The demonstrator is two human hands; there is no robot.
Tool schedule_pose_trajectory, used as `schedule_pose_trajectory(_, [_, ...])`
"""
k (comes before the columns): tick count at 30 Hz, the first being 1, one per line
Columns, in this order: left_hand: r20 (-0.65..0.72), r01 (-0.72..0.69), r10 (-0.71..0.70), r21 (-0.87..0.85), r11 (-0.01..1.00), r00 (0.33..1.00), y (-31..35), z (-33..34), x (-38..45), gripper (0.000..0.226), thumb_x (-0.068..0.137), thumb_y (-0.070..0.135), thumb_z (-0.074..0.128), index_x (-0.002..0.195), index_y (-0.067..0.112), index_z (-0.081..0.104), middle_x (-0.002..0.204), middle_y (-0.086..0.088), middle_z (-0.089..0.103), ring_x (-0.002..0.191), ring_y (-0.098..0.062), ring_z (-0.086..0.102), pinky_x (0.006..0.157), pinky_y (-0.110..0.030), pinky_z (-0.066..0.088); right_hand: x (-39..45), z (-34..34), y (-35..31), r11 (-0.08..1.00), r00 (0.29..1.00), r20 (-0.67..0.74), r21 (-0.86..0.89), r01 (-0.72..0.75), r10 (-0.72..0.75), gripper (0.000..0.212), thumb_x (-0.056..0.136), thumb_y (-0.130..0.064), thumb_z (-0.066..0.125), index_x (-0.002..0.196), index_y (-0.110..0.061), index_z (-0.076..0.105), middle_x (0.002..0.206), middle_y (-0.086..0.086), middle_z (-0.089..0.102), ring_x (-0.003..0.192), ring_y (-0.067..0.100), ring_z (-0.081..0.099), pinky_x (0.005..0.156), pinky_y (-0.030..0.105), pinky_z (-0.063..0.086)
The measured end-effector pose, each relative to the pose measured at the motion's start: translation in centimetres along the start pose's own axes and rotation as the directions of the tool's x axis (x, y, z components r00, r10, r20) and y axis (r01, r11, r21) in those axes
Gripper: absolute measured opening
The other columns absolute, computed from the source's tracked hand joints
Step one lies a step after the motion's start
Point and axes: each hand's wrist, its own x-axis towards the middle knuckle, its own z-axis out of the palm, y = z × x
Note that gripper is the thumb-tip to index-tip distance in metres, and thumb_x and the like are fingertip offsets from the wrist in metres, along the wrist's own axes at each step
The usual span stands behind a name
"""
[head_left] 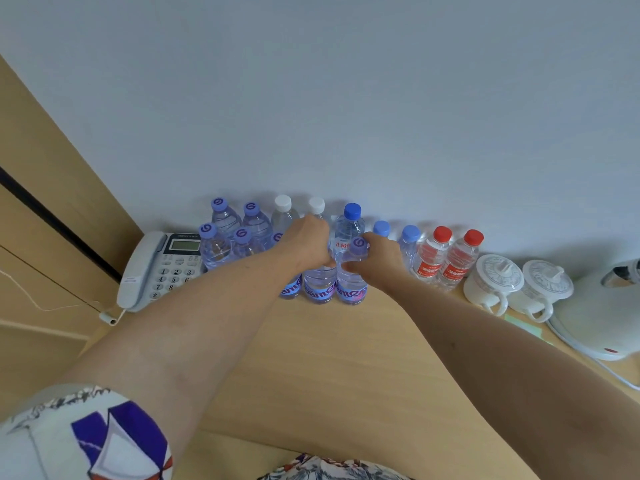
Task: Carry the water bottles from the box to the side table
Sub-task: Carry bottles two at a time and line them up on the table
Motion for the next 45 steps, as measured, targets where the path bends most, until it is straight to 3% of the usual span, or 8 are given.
schedule_pose_trajectory(7, [-0.049, -0.018, 0.021, 0.051, 0.999, 0.999, -0.1, -0.4, 0.1, 0.038, 0.080, 0.025, 0.077, 0.065, 0.012, 0.044, 0.081, -0.016, 0.061, 0.071, -0.027, 0.052, 0.061, -0.032, 0.041, -0.1, 0.1, 0.2, 0.999, 1.000, -0.009, 0.041, -0.004, 0.004, 0.040, 0.079, -0.008, 0.074, 0.115, -0.009, 0.055, 0.102, 0.011, 0.063, 0.094, 0.029, 0.060, 0.081, 0.042, 0.054])
schedule_pose_trajectory(15, [-0.043, -0.052, 0.056, 0.099, 0.994, 0.997, -0.2, -0.1, 0.7, 0.038, 0.079, 0.022, 0.075, 0.062, 0.014, 0.042, 0.069, -0.008, 0.047, 0.069, -0.028, 0.053, 0.060, -0.032, 0.041, -0.2, 0.3, 0.1, 0.999, 1.000, 0.003, 0.051, -0.018, 0.017, 0.031, 0.078, -0.021, 0.080, 0.095, -0.004, 0.061, 0.081, 0.005, 0.058, 0.079, 0.024, 0.056, 0.071, 0.039, 0.051])
schedule_pose_trajectory(20, [-0.045, -0.047, 0.051, 0.097, 0.994, 0.998, -0.5, 0.0, 1.1, 0.032, 0.075, 0.024, 0.079, 0.070, 0.014, 0.049, 0.065, -0.004, 0.047, 0.063, -0.023, 0.049, 0.059, -0.031, 0.041, 0.2, 0.1, 0.2, 0.996, 0.999, 0.037, 0.094, 0.011, -0.015, 0.051, 0.080, -0.012, 0.077, 0.124, -0.009, 0.052, 0.108, 0.010, 0.060, 0.099, 0.028, 0.059, 0.081, 0.037, 0.050])
schedule_pose_trajectory(26, [-0.049, -0.050, 0.055, 0.098, 0.994, 0.997, -0.6, 0.3, 1.6, 0.035, 0.074, 0.023, 0.079, 0.067, 0.014, 0.046, 0.065, -0.004, 0.047, 0.063, -0.022, 0.050, 0.058, -0.030, 0.042, 0.2, 0.3, 0.3, 0.999, 1.000, 0.002, 0.020, 0.030, -0.030, 0.046, 0.072, -0.028, 0.087, 0.102, -0.007, 0.059, 0.095, 0.013, 0.066, 0.089, 0.029, 0.062, 0.068, 0.037, 0.050])
schedule_pose_trajectory(32, [-0.091, -0.043, 0.046, 0.038, 0.998, 0.995, -0.9, 0.9, 1.7, 0.050, 0.068, 0.042, 0.084, 0.061, 0.022, 0.039, 0.067, -0.002, 0.047, 0.062, -0.022, 0.049, 0.054, -0.028, 0.035, 0.1, 0.2, 0.6, 0.998, 0.998, 0.011, 0.027, 0.058, -0.059, 0.037, 0.077, -0.011, 0.076, 0.110, -0.010, 0.058, 0.096, 0.006, 0.064, 0.094, 0.028, 0.061, 0.071, 0.030, 0.046])
schedule_pose_trajectory(37, [-0.099, -0.022, 0.029, 0.073, 0.997, 0.995, -0.8, 0.8, 1.5, 0.061, 0.069, 0.063, 0.080, 0.068, 0.018, 0.037, 0.067, 0.001, 0.037, 0.068, -0.022, 0.047, 0.060, -0.031, 0.038, -0.3, 0.3, 0.7, 0.999, 0.999, 0.011, 0.025, 0.038, -0.038, 0.051, 0.073, -0.026, 0.084, 0.114, -0.013, 0.056, 0.099, 0.001, 0.063, 0.092, 0.022, 0.060, 0.075, 0.034, 0.051])
schedule_pose_trajectory(42, [0.032, -0.084, 0.081, 0.084, 0.993, 0.996, -0.5, -0.3, 1.1, 0.035, 0.072, 0.026, 0.082, 0.070, 0.014, 0.049, 0.080, -0.008, 0.062, 0.074, -0.027, 0.061, 0.057, -0.029, 0.042, -0.1, 0.3, 0.4, 1.000, 0.998, -0.058, 0.017, -0.016, 0.017, 0.039, 0.073, -0.028, 0.084, 0.100, -0.010, 0.063, 0.091, 0.007, 0.068, 0.085, 0.023, 0.064, 0.062, 0.031, 0.050])
schedule_pose_trajectory(45, [0.021, -0.086, 0.085, 0.084, 0.993, 0.996, -0.8, -0.6, 0.7, 0.033, 0.074, 0.014, 0.081, 0.067, 0.012, 0.049, 0.075, -0.008, 0.056, 0.073, -0.026, 0.058, 0.060, -0.030, 0.043, -0.2, 0.7, 0.2, 0.997, 0.996, -0.089, 0.077, -0.022, 0.029, 0.036, 0.072, -0.023, 0.083, 0.100, -0.009, 0.064, 0.092, 0.008, 0.069, 0.087, 0.025, 0.065, 0.071, 0.037, 0.055])
